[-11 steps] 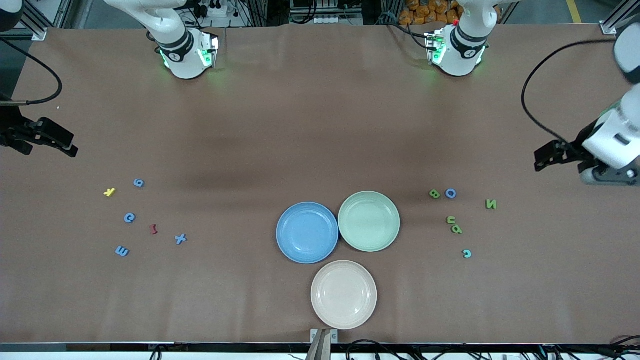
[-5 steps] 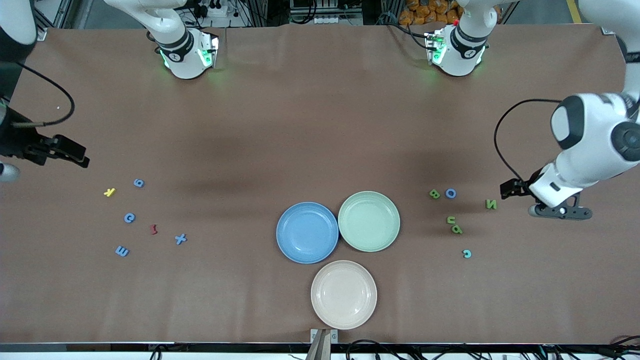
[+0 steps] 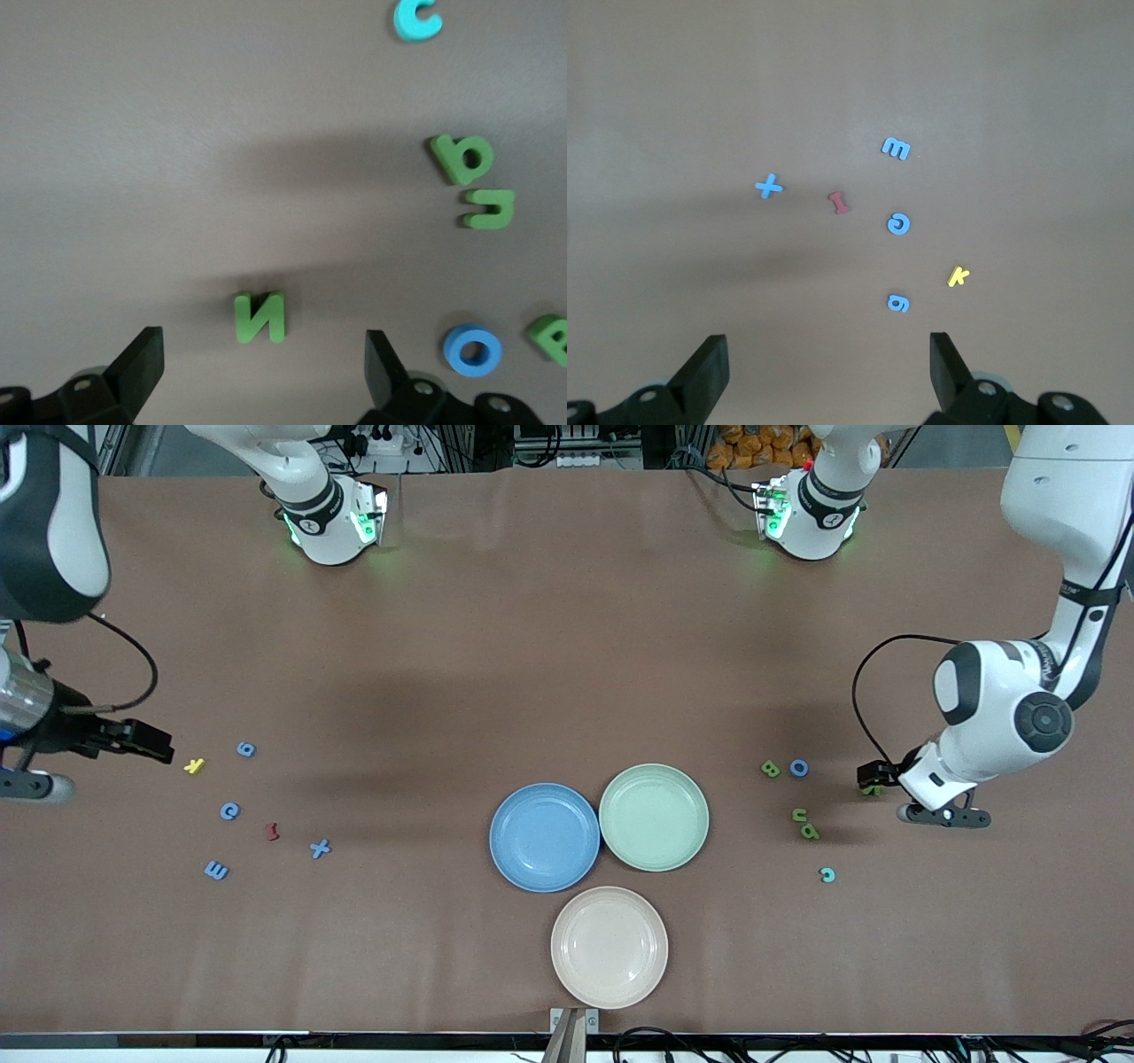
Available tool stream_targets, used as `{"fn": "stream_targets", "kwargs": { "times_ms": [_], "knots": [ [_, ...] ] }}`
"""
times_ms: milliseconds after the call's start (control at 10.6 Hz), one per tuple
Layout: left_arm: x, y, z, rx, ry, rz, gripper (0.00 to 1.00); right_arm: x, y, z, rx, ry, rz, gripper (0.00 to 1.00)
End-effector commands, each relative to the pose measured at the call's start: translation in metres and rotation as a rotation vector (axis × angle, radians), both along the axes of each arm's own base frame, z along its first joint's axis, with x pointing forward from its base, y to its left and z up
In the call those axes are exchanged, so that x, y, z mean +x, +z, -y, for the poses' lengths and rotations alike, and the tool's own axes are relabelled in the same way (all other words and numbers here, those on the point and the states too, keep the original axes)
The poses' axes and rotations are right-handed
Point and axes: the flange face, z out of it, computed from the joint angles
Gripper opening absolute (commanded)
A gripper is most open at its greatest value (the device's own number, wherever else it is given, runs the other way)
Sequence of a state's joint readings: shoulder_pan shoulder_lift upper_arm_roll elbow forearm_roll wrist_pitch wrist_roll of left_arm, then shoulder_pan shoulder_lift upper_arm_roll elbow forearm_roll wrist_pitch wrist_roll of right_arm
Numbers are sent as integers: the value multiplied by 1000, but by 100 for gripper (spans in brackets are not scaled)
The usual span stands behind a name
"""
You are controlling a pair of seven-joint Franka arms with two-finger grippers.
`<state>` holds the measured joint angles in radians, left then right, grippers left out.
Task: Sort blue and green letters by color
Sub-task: 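Reach the left gripper to green N while the right gripper reaches blue x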
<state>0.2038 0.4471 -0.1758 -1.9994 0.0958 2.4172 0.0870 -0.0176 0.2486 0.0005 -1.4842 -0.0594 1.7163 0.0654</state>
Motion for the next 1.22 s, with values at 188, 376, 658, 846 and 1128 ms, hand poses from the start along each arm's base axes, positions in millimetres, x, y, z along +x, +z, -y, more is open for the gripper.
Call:
{"fn": "stream_targets", "kwargs": {
  "times_ms": [188,376,658,846,1128],
  "knots": [
    [-14,-37,-14,21,-32,28,94,43,-79,-11,7,36,15,100],
    [-15,-43,-15,17,-29,24,89,62,-135,-32,19,44,26,100],
    [-14,-58,-14,8,-31,37,81,69,-197,-54,74,-294,-18,100],
    [-14,-58,-14,11,-36,39,78,74,-232,-62,74,-370,-12,100],
    [-11,-62,-13,9,-37,37,48,78,-261,-63,78,-361,-3,100]
  ]
}}
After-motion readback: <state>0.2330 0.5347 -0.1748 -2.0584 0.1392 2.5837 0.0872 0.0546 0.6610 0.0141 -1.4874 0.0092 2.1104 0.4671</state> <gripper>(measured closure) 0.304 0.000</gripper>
